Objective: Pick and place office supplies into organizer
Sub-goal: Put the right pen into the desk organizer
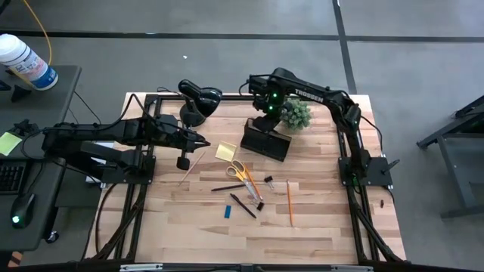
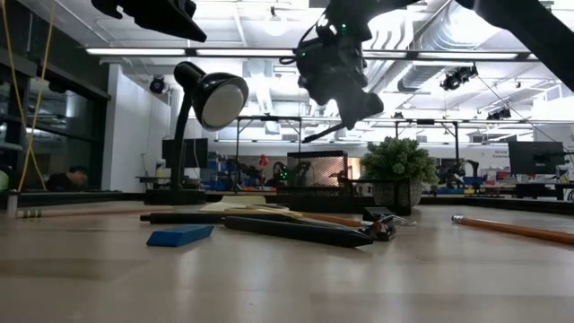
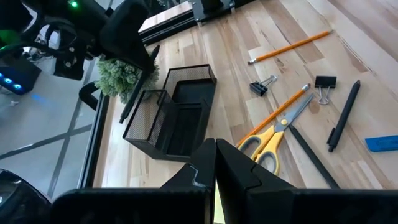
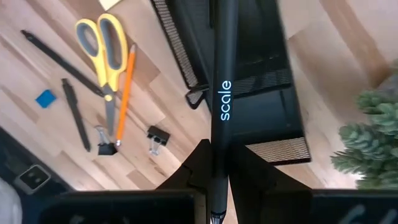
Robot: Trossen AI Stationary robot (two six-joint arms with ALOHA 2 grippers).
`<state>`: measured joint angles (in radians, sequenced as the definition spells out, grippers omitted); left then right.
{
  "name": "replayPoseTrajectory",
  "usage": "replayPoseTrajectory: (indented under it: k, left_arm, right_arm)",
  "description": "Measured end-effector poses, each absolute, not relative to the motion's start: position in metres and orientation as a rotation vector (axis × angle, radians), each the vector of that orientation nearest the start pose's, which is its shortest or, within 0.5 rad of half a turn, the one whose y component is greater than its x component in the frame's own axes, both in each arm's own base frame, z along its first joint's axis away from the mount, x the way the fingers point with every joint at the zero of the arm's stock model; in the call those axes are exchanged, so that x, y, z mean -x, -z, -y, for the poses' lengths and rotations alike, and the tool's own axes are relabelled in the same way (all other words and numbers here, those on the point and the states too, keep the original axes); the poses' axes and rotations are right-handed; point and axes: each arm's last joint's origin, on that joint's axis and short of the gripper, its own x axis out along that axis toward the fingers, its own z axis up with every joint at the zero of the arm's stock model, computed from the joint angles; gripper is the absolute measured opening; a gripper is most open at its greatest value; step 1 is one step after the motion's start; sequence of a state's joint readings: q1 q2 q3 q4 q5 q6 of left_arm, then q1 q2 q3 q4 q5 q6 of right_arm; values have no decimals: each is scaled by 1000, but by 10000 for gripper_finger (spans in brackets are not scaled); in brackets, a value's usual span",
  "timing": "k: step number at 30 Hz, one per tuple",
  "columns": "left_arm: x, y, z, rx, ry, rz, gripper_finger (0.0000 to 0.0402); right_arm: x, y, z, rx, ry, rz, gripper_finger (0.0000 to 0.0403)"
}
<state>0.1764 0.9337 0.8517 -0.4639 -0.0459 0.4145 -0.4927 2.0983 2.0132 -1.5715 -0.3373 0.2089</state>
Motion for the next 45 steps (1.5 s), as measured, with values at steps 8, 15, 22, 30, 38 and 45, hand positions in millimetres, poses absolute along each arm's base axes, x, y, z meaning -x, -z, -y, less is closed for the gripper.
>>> replayPoseTrajectory:
  k: [8, 15, 22, 30, 38, 45]
  left_arm:
    - [-191, -305, -35, -374, -98, -583, 1]
    - [-191, -305, -36, -381, -111, -588, 1]
    - [-191, -305, -36, -381, -111, -589, 1]
    - [-191, -305, -36, -381, -111, -590, 1]
    - [-191, -305, -36, -381, -111, -589, 1]
    - [-191, -305, -36, -381, -111, -589, 1]
  right_arm:
    - [-351, -276, 180, -844, 271, -1512, 29]
    - [-351, -274, 183, -940, 221, -1489, 29]
    - [-356, -261, 185, -967, 218, -1517, 29]
    - [-358, -253, 188, -1020, 234, -1530, 29]
    - [-351, -254, 202, -1159, 286, -1494, 29]
    - [-351, -256, 202, -1273, 206, -1455, 29]
